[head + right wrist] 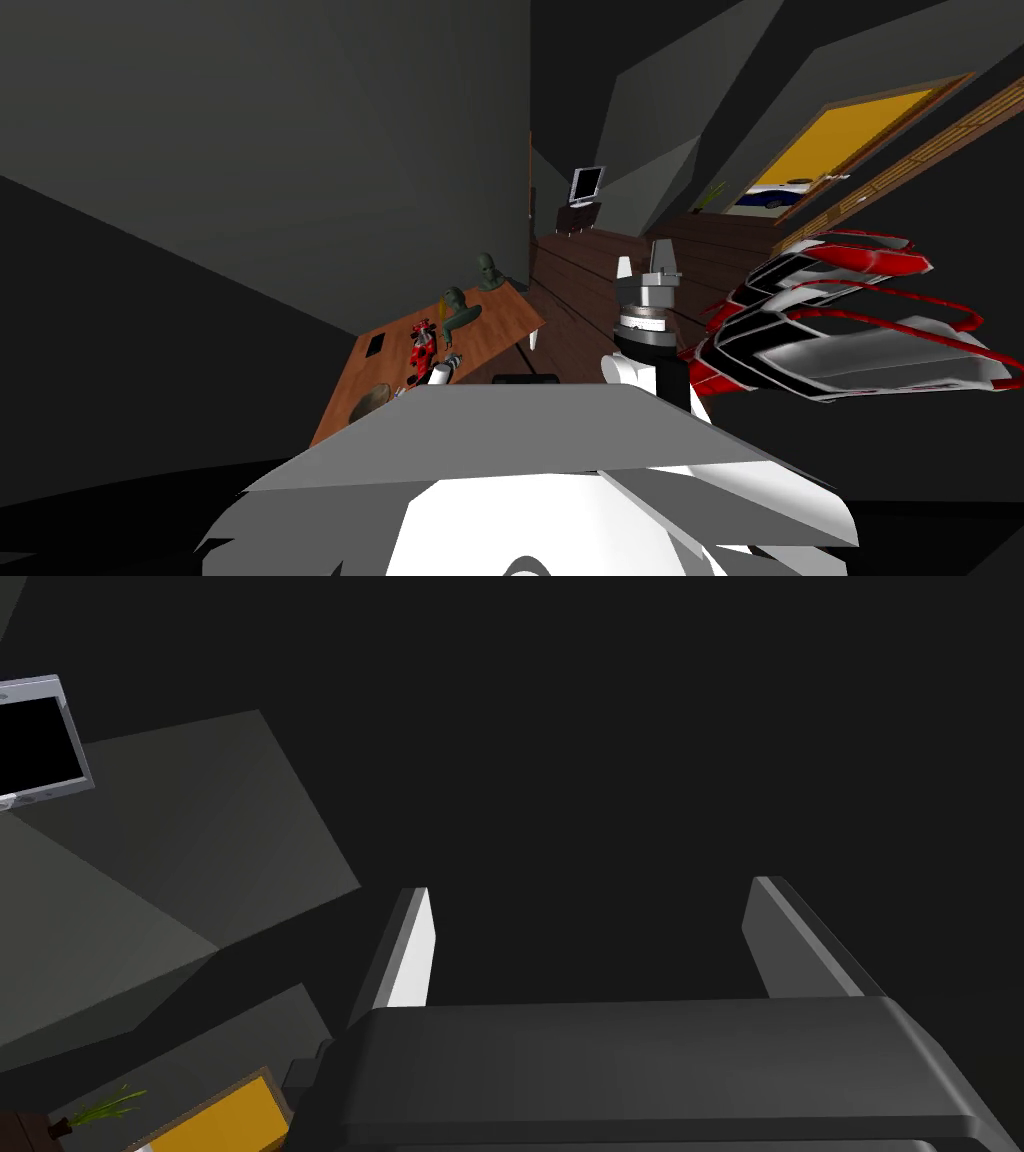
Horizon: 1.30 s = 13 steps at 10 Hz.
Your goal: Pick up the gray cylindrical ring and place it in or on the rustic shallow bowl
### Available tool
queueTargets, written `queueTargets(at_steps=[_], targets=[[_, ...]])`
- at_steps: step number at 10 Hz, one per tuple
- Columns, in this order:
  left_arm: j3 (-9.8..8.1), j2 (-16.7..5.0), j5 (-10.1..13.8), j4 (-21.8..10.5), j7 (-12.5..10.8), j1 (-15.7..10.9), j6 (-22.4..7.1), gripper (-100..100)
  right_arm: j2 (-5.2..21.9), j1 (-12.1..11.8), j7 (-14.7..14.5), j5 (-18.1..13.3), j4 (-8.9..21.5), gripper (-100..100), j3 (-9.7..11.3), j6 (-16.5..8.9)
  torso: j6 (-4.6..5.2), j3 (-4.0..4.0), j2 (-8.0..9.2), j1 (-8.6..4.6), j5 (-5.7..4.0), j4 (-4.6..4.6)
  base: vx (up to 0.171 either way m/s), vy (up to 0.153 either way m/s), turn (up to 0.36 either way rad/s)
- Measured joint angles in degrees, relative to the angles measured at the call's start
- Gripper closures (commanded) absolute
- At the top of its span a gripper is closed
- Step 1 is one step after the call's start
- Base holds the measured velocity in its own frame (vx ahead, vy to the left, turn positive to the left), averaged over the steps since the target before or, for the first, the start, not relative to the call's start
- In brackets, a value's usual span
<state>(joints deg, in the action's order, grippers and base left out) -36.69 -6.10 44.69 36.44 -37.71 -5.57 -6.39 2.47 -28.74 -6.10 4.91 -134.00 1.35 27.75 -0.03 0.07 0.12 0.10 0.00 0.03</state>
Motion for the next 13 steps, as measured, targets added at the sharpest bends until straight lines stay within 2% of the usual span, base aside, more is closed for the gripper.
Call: queueTargets(at_steps=[1,2,3,5,6,7,8,12,13], targets=[[0.09,-0.34,1.62,-0.85,0.93,-0.02,0.61,-100,0.0,-0.01,0.0,0.0,0.0,0,0.0,0.0,-0.03,0.01,0.0,0.04,0.01,0.0,-0.03,0.037,-0.285],[-0.72,-0.3,3.1,-1.48,1.99,0.1,1.41,-100,0.0,0.0,0.0,0.0,0.0,0,0.0,0.0,0.01,0.0,0.0,0.03,0.01,0.0,-0.029,0.035,-0.095],[-1.8,0.12,3.19,-1.2,2.72,0.3,1.61,-100,0.0,-0.01,0.0,0.0,0.0,0,-0.01,0.0,-0.05,-0.01,-0.01,0.03,0.01,0.0,-0.032,0.028,-0.167],[-2.73,0.23,5.09,-1.92,4.25,0.56,2.57,-100,0.0,-0.01,0.0,0.0,0.0,0,0.0,0.0,-0.03,-0.01,-0.03,-0.01,0.0,0.0,-0.018,0.017,-0.067],[-3.74,0.45,4.65,-1.68,4.5,0.53,2.41,-100,0.0,-0.02,0.0,0.0,0.0,0,-0.01,0.0,-0.05,-0.04,-0.08,-0.05,-0.01,-0.02,-0.022,0.01,-0.239],[-6.62,1.66,3.36,-0.69,5.55,0.68,1.91,-100,0.0,0.0,0.0,0.0,0.0,0,0.0,0.0,0.0,-0.03,-0.05,-0.07,-0.01,-0.01,-0.014,0.011,-0.064],[-6.99,1.81,3.2,-0.56,5.87,0.67,1.78,100,0.0,-0.02,0.0,0.0,0.0,0,-0.01,0.0,-0.05,-0.04,-0.08,-0.06,-0.01,-0.02,-0.002,0.002,0.015],[-7.0,1.8,3.26,-0.57,5.77,0.68,1.81,100,0.0,-0.02,0.0,0.0,0.0,0,0.0,0.0,-0.01,-0.1,-0.17,-0.11,-0.03,-0.05,0.0,0.0,0.0],[-6.99,1.8,3.25,-0.57,5.78,0.68,1.81,0,0.0,-0.02,0.0,0.0,0.0,0,0.0,0.0,-0.01,-0.1,-0.17,-0.11,-0.03,-0.05,0.0,0.0,0.0]])
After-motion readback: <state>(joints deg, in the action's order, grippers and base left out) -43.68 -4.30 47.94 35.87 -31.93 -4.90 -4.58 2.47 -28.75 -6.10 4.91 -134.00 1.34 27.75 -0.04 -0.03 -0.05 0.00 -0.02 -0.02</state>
